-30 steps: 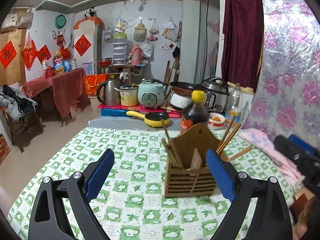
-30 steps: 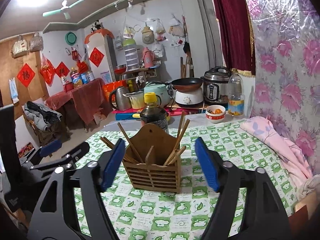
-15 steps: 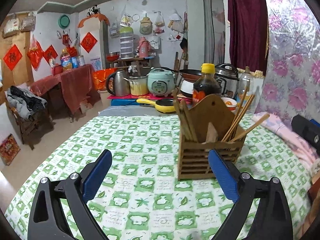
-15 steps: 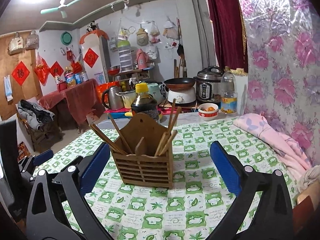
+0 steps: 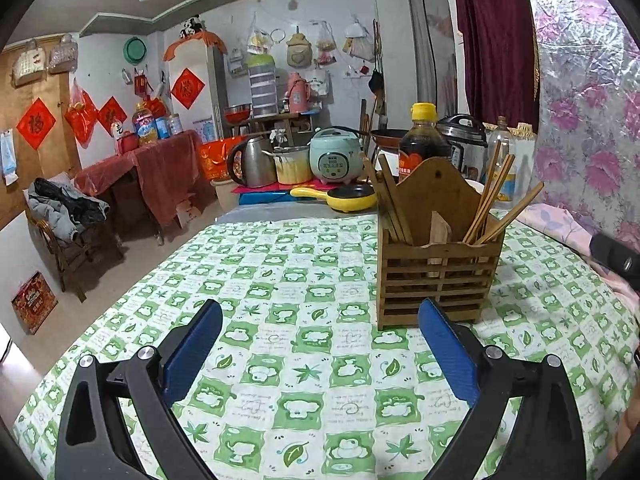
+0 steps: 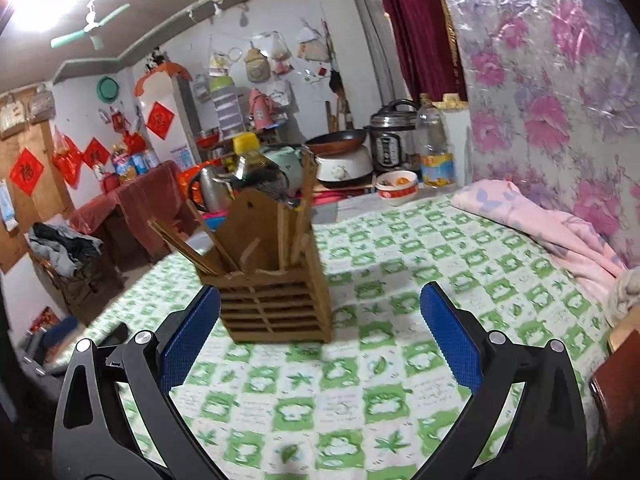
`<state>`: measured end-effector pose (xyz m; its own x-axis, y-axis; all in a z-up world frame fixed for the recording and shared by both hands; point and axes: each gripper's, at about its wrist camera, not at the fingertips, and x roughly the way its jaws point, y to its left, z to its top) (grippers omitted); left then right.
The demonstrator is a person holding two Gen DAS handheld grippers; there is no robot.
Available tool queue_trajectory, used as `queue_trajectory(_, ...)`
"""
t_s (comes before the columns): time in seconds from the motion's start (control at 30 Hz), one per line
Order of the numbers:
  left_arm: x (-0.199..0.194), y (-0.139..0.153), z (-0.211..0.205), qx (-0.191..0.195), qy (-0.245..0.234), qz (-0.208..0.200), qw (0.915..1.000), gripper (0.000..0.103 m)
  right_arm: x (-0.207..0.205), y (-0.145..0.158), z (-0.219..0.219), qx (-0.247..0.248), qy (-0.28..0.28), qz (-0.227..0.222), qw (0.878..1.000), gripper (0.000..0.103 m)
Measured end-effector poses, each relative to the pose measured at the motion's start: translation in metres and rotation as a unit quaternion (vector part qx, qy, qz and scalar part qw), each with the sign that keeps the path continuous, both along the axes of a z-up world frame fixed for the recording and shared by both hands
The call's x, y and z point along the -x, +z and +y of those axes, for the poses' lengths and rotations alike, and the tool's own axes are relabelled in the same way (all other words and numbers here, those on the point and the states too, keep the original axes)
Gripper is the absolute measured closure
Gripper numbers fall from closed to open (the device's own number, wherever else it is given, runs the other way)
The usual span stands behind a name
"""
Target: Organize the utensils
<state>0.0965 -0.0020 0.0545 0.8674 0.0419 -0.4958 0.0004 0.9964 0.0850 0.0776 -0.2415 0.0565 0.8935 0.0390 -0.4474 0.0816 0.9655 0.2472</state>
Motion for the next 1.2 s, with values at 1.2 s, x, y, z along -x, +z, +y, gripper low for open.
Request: queue_trajectory(1.2, -0.044, -0.121, 0.003, 0.015, -0.051, 0.279, 0.9589, 0.004, -0.040, -0.125, 0.031, 0.083, 0.089, 0.289, 0.950, 0.005)
